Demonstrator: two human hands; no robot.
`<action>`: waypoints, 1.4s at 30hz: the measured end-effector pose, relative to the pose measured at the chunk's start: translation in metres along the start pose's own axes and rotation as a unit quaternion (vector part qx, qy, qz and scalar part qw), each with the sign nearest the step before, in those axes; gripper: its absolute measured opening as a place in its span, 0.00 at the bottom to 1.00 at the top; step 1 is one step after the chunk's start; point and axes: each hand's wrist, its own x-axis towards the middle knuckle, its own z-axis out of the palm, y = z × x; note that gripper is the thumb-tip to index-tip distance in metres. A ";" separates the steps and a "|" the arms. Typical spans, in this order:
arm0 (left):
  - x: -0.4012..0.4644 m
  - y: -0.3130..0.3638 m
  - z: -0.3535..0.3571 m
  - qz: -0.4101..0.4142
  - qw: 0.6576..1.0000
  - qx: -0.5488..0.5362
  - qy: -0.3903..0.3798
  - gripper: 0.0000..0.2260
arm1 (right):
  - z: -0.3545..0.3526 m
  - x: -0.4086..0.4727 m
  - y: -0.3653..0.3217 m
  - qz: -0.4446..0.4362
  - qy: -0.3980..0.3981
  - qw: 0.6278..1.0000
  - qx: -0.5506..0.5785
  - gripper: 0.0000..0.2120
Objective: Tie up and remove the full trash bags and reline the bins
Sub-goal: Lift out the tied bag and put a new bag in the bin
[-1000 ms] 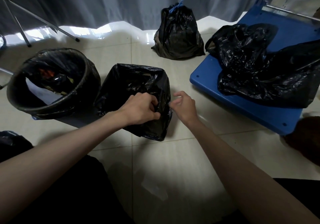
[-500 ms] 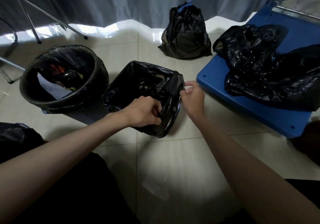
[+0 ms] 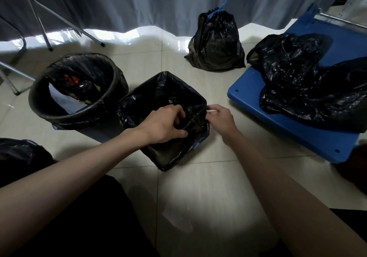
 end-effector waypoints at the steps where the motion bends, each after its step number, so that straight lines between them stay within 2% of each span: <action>1: 0.002 0.000 0.001 0.010 1.000 -0.003 0.003 0.20 | 0.001 -0.001 0.001 -0.022 0.015 1.000 -0.015 0.09; 5: 0.006 -0.001 0.005 0.032 0.999 0.016 0.006 0.14 | 0.001 -0.002 0.003 -0.096 0.058 0.987 -0.113 0.10; 8: 0.007 -0.001 0.008 0.041 0.999 0.019 0.014 0.10 | 0.000 -0.001 0.006 -0.147 0.078 0.957 -0.238 0.13; 11: 0.006 0.000 0.007 0.038 0.999 0.018 0.017 0.09 | -0.002 -0.001 0.000 -0.152 0.103 0.944 -0.276 0.09; 14: 0.006 -0.001 0.006 0.042 0.999 0.016 0.015 0.08 | 0.000 0.004 -0.009 -0.118 0.103 0.964 -0.214 0.05; 17: 0.005 -0.004 0.006 0.044 0.999 0.009 0.019 0.08 | -0.007 0.013 -0.007 0.040 0.068 0.996 -0.045 0.05; 19: 0.005 -0.004 0.003 0.041 0.999 0.008 0.009 0.09 | -0.019 0.008 0.004 0.142 0.022 0.988 -0.057 0.03; 20: 0.004 -0.004 0.001 0.041 0.999 0.011 -0.002 0.10 | -0.022 0.005 0.012 0.166 -0.005 0.983 -0.082 0.01; 23: 0.003 -0.004 -0.006 0.028 0.995 0.064 -0.064 0.12 | -0.018 -0.001 0.027 0.135 -0.046 0.985 -0.102 0.07; 26: 0.000 -0.001 -0.016 -0.010 0.970 0.201 -0.136 0.11 | -0.012 0.000 0.018 0.085 -0.036 0.995 -0.039 0.07; 28: -0.001 -0.002 -0.019 -0.050 0.958 0.224 -0.169 0.20 | -0.010 0.000 0.009 0.090 -0.087 0.992 0.026 0.09; 29: 0.000 -0.001 -0.019 -0.062 0.966 0.184 -0.170 0.27 | -0.009 -0.002 0.004 0.090 -0.114 0.989 0.034 0.10; 31: 0.001 0.004 -0.014 -0.060 0.991 0.037 -0.110 0.35 | -0.003 -0.005 0.000 0.083 -0.152 0.985 0.018 0.09; 33: 0.003 0.010 -0.003 -0.045 0.998 -0.043 -0.029 0.36 | 0.007 -0.010 -0.001 0.068 -0.167 0.984 -0.004 0.05; 38: 0.009 0.016 0.014 -0.021 0.999 -0.005 0.023 0.20 | 0.022 -0.014 0.003 0.050 -0.125 0.989 -0.059 0.08; 42: 0.012 0.015 0.012 -0.033 0.999 -0.013 -0.004 0.13 | 0.023 -0.019 0.007 0.078 -0.166 0.977 -0.112 0.10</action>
